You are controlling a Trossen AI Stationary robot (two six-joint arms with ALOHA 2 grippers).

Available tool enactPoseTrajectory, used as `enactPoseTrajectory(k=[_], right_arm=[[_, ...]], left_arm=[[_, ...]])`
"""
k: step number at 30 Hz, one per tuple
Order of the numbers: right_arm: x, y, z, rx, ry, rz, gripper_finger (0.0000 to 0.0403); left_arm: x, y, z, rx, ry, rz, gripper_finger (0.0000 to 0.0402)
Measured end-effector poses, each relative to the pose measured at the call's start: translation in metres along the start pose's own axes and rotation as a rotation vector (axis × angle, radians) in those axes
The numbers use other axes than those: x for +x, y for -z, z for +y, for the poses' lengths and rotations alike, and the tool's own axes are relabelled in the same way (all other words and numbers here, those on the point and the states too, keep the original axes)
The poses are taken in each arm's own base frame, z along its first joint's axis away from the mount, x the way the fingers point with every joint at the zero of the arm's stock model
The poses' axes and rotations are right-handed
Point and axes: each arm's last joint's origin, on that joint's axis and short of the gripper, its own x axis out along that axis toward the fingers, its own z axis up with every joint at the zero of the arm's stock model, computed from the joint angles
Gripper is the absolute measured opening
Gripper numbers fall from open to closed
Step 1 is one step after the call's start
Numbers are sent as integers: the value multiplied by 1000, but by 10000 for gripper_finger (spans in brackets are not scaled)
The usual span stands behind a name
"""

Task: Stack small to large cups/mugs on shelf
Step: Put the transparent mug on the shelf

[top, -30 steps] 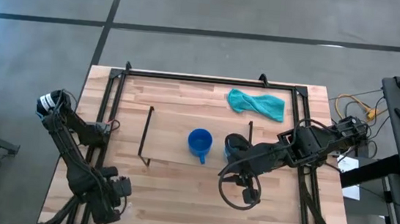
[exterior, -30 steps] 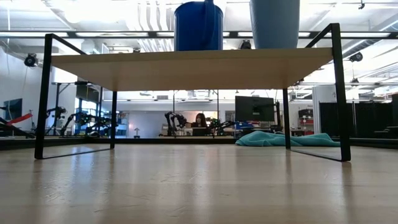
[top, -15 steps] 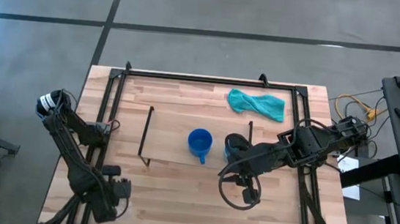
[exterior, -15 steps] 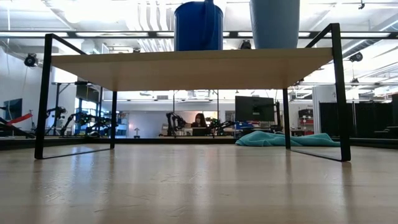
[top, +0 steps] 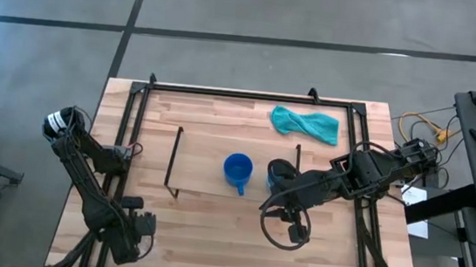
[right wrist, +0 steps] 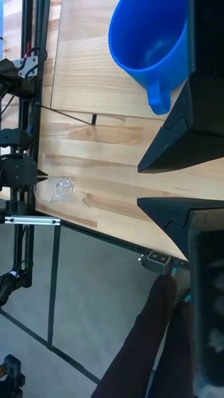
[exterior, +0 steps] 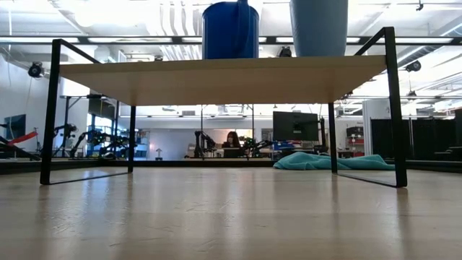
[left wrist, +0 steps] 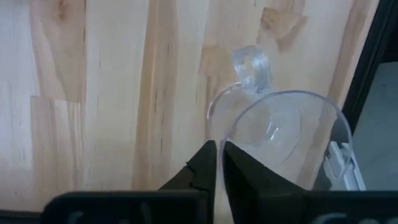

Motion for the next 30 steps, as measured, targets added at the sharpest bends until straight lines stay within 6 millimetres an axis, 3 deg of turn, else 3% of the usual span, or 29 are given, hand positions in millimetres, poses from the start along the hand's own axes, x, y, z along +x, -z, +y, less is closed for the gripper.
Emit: enactPoseTrajectory(k=[7,14,19,30], right_arm=[[0,0,0,-1,0,0,68],[0,0,0,-3,-1,-4,68],[0,-1,0,-3,-2,-9,68],[0,-5,1,0,-11,-48,68]], left_arm=[[-7,-1,-4,107,84,21,1],[-33,-22,-9,435,154,-71,0],[-63,-45,-11,772,173,-182,0],[-158,-87,23,952,-18,-300,0]])
